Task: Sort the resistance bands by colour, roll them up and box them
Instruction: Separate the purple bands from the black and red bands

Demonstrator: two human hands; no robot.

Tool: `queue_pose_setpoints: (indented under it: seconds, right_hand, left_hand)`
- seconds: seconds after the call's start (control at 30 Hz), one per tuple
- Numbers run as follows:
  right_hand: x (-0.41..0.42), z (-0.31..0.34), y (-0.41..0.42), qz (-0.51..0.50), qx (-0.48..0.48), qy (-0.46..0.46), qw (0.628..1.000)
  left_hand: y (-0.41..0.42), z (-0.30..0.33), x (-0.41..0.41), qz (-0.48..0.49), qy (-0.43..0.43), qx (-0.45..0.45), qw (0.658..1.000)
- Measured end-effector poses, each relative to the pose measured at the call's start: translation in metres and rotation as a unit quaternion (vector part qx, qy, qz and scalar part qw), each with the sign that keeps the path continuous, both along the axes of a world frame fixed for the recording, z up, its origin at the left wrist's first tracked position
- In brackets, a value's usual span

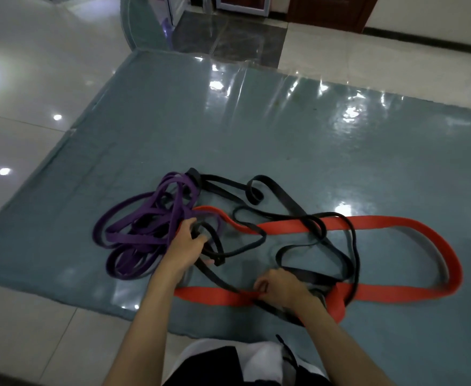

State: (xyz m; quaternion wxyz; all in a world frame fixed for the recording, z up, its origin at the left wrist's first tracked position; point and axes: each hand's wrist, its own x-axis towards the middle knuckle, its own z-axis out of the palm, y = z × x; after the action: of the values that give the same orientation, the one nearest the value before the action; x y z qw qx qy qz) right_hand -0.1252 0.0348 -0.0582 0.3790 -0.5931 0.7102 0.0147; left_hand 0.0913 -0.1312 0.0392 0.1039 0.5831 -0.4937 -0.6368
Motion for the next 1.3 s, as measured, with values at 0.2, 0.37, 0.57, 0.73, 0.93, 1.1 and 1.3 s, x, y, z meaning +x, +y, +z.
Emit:
queue_pose_setpoints:
  seconds: [0.2,0.37,0.57,0.73,0.93,1.1,1.3]
  right_hand:
    - [-0.009,-0.006,-0.006,-0.083,-0.210,0.092,0.970]
    - [-0.021,-0.005,-0.037,-0.122,-0.245,0.166,0.947]
    - [-0.038,-0.005,-0.069,-0.071,-0.105,0.160,0.979]
    - [-0.043,0.004,-0.066,-0.034,-0.118,0.234,0.964]
    - [-0.067,0.028,-0.035,-0.198,-0.251,0.091,0.943]
    - [-0.090,0.066,-0.018,-0.300,-0.324,0.009,0.897]
    - [-0.099,0.107,0.001,-0.442,-0.409,-0.054,0.796]
  left_hand:
    - [0.000,-0.001,0.000,0.070,-0.047,-0.093,0.992]
    - [0.005,0.005,-0.004,0.162,-0.032,-0.145,0.976]
    - [-0.002,0.003,-0.005,0.219,-0.015,-0.123,0.968]
    - [-0.013,0.000,-0.003,0.215,0.008,-0.095,0.972]
    - [-0.012,0.013,-0.010,0.241,0.127,-0.056,0.961]
    - [-0.004,0.031,-0.021,0.304,0.197,-0.109,0.926]
    - [0.008,0.052,-0.028,0.281,0.170,-0.232,0.916]
